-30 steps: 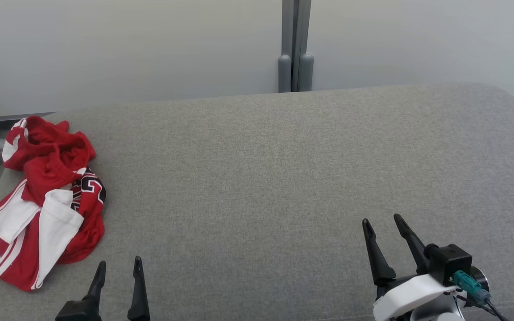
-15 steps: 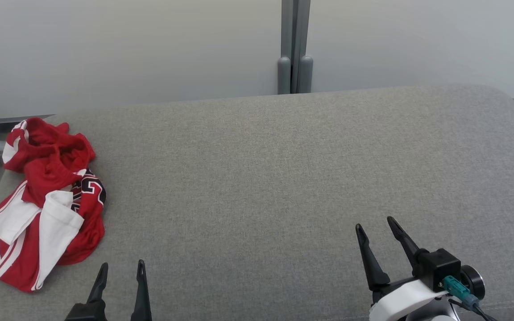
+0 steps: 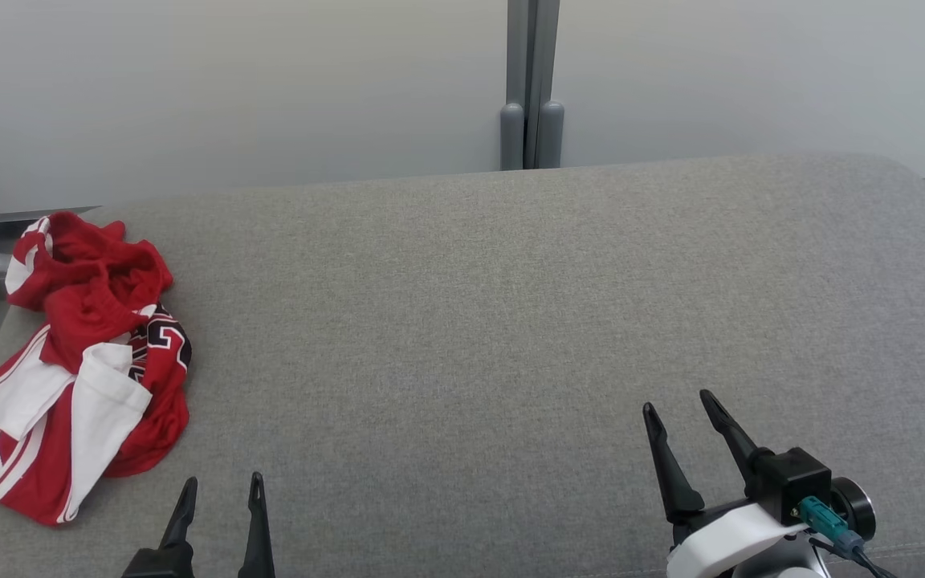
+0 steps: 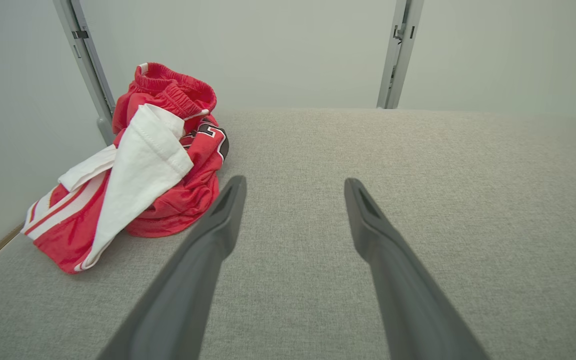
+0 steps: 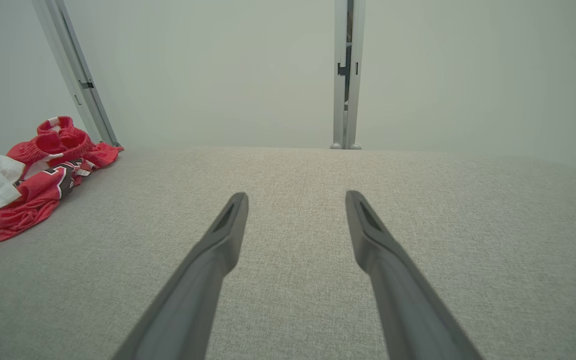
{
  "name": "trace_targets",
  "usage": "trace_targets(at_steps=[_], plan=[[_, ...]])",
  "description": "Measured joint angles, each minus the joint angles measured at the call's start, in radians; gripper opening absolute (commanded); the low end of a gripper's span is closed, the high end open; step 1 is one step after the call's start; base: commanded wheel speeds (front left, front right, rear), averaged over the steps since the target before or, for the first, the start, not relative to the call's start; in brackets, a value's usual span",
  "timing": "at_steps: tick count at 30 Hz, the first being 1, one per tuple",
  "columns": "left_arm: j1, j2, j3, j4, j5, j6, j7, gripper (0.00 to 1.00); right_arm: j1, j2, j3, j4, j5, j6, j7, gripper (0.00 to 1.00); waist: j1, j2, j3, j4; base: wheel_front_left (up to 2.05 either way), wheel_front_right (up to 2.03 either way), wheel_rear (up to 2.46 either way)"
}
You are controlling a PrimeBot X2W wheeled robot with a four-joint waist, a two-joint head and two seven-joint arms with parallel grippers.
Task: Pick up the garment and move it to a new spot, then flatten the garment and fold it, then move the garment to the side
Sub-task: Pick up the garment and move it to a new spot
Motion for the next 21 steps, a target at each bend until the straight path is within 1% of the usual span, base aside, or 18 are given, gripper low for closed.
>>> trace_targets(at_steps=[14, 21], plan=[[0.0, 0.007, -0.009, -0.002, -0.009, 0.009, 0.004, 1.0, 0.0, 0.0, -0.004, 0.004, 0.009, 0.0, 0.0, 1.0, 0.0, 0.0, -0.001, 0.003, 0.0, 0.0, 0.0], [-0.001, 0.012, -0.015, 0.0, -0.014, 0.009, 0.006, 1.0, 0.0, 0.0, -0.011, 0.009, 0.017, 0.0, 0.0, 1.0, 0.0, 0.0, -0.001, 0.019, 0.0, 0.0, 0.0]])
